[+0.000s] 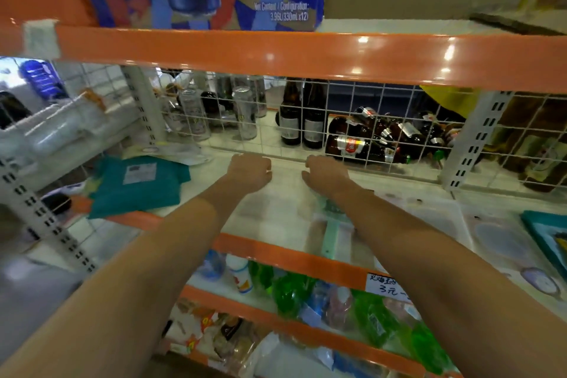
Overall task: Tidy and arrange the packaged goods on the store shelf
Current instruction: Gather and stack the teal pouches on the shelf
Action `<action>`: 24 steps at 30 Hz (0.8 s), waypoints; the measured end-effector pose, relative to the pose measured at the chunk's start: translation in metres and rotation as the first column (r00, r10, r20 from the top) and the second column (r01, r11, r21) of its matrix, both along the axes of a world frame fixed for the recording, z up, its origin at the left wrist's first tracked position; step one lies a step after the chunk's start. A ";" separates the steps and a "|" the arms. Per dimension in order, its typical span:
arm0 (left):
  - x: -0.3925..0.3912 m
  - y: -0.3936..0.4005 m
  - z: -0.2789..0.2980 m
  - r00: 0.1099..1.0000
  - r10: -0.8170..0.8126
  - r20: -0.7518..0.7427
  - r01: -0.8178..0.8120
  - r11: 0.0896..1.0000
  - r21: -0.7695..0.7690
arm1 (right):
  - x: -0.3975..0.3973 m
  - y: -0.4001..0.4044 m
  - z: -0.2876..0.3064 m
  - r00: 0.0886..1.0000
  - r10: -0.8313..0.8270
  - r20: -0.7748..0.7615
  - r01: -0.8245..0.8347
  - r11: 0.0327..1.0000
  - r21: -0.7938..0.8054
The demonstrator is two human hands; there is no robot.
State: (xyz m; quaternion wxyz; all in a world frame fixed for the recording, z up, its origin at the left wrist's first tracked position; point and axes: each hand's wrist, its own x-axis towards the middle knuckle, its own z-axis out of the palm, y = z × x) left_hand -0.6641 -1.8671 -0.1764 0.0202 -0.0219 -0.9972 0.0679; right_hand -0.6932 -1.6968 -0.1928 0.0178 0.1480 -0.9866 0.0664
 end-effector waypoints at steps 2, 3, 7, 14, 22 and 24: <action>0.004 -0.020 -0.002 0.999 0.032 0.004 -0.032 0.999 -0.015 | -0.001 -0.021 -0.001 1.000 0.025 0.001 -0.025 1.000 0.010; 0.007 -0.031 -0.004 0.999 0.048 0.015 -0.048 0.999 -0.015 | -0.002 -0.033 -0.002 0.999 0.037 0.004 -0.037 0.999 0.012; 0.017 -0.081 -0.021 0.989 0.120 0.087 -0.119 0.993 -0.025 | -0.003 -0.086 -0.010 0.995 0.075 0.063 -0.073 0.997 -0.031; 0.023 -0.164 -0.033 0.982 0.177 0.070 -0.174 0.984 -0.044 | -0.004 -0.177 -0.018 0.985 0.145 0.093 -0.143 0.989 -0.030; 0.032 -0.249 -0.049 0.981 0.185 0.051 -0.182 0.982 -0.051 | -0.002 -0.258 -0.037 0.970 0.165 0.178 -0.157 0.986 -0.056; 0.036 -0.266 -0.052 0.979 0.203 0.035 -0.201 0.979 -0.041 | -0.001 -0.275 -0.042 0.965 0.161 0.210 -0.144 0.985 -0.091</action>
